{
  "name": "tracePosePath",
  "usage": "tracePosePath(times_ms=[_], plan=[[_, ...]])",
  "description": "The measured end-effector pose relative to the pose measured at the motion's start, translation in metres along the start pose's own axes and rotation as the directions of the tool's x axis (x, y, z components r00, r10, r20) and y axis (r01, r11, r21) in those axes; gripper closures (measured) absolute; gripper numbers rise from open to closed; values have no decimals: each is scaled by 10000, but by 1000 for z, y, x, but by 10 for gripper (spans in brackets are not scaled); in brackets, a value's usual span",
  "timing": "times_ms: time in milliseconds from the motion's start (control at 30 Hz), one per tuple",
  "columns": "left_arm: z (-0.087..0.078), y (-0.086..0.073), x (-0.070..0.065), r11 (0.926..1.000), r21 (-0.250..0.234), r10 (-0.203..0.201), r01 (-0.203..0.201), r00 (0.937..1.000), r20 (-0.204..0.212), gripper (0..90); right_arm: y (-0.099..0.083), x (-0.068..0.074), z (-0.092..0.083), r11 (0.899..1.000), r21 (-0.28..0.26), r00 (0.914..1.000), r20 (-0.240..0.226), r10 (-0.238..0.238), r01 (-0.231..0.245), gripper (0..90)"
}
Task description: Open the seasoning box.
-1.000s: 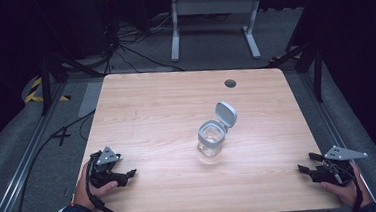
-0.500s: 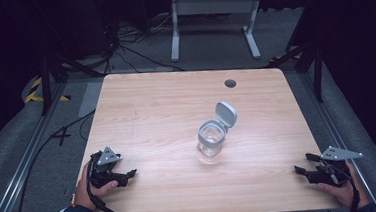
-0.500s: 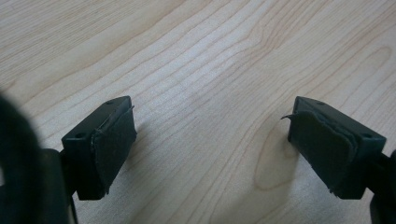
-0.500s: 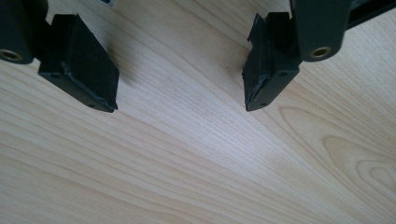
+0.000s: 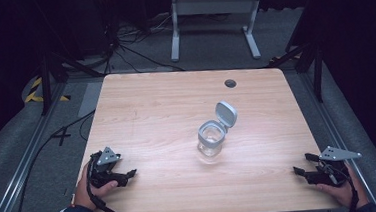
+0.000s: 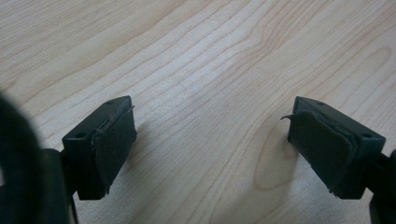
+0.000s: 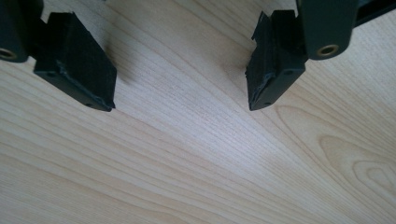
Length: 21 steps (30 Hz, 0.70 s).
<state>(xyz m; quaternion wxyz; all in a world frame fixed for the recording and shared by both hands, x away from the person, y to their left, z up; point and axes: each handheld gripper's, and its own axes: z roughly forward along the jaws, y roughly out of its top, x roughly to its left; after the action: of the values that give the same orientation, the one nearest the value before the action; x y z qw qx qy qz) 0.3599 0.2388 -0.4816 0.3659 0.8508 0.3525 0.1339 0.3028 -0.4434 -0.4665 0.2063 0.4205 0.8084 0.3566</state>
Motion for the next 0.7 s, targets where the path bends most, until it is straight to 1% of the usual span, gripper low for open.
tracePosePath(times_ms=[67,167,200,300,400,467,533,700], plan=[[0,0,0,10000,-58,-30,31,10000,27,154,1,0,1,10000,10,10000,-20,29,-29,245],[0,0,0,10000,-34,-41,41,10000,18,154,1,0,1,10000,4,9999,-93,65,-65,244],[0,0,0,9999,-15,-99,99,10000,4,154,1,-1,1,10000,14,10000,-90,36,-36,244],[0,0,1,10000,-37,-39,39,10000,-76,153,1,-1,1,10000,-3,10000,-88,23,-23,247],[0,0,1,10000,-58,-59,59,10000,-44,154,1,1,0,9998,-44,9998,-60,-186,186,266],[0,0,1,9999,-94,-96,96,9999,-44,154,1,0,0,9999,-12,9999,-105,-101,101,264],[-1,0,2,10000,20,-67,67,10000,23,154,1,0,1,9999,-13,9999,-123,-113,112,262],[-1,0,2,9999,27,-113,113,9999,45,153,1,-1,1,10000,-19,9999,-144,-93,93,262]])
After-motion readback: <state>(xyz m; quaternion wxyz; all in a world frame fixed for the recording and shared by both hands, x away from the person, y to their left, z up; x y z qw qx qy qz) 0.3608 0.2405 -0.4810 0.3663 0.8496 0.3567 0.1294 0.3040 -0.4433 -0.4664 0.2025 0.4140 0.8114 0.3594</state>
